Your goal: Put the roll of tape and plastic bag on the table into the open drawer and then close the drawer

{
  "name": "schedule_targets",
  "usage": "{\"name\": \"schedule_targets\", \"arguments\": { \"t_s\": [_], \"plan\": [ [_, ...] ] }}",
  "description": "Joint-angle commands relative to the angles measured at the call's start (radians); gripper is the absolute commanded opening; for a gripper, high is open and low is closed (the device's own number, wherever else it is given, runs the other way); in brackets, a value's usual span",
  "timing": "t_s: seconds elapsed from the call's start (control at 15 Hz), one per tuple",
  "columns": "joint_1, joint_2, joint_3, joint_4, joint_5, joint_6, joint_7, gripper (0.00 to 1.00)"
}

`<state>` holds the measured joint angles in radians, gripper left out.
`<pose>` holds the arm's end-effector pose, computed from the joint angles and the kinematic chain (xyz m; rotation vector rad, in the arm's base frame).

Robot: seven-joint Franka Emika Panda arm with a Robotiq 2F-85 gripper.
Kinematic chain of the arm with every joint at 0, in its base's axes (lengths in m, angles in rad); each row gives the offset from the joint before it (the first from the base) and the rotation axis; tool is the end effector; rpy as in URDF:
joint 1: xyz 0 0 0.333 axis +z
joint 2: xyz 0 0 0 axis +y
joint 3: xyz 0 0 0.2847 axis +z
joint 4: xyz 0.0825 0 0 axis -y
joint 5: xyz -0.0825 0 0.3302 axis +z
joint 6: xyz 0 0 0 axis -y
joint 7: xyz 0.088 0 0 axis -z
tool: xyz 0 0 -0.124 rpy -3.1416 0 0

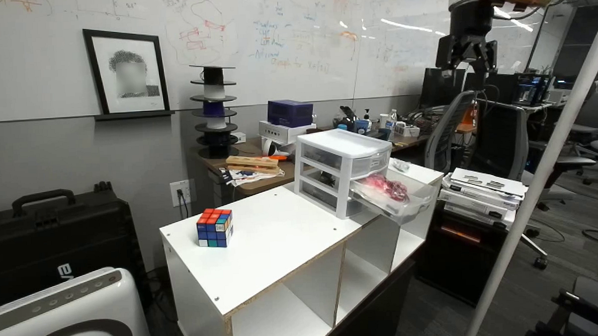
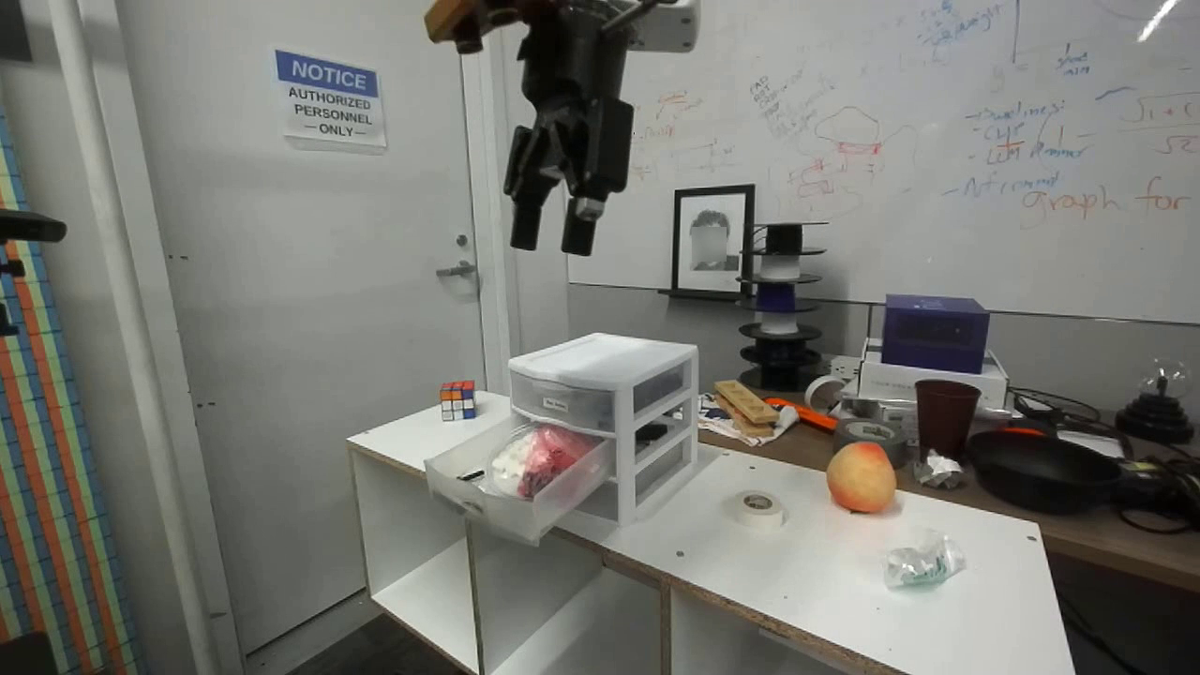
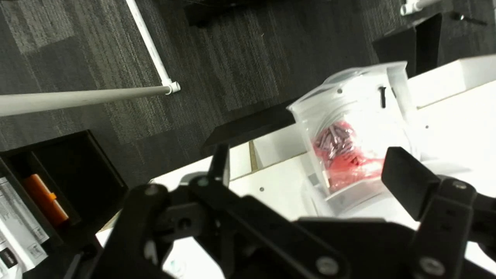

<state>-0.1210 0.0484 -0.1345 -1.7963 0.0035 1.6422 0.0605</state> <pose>0.4818 -0.1245 0.4645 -3.0701 0.4909 0.3142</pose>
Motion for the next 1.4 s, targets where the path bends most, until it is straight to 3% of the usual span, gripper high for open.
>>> {"name": "schedule_targets", "arguments": {
  "t_s": [0.0, 0.53, 1.33],
  "plan": [
    [-0.006, 0.085, -0.004, 0.039, -0.027, 0.103, 0.107, 1.0],
    [-0.016, 0.339, -0.034, 0.236, -0.084, 0.197, 0.25, 1.0],
    [-0.073, 0.693, -0.026, 0.581, 0.107, 0.353, 0.355, 1.0]
  ]
}}
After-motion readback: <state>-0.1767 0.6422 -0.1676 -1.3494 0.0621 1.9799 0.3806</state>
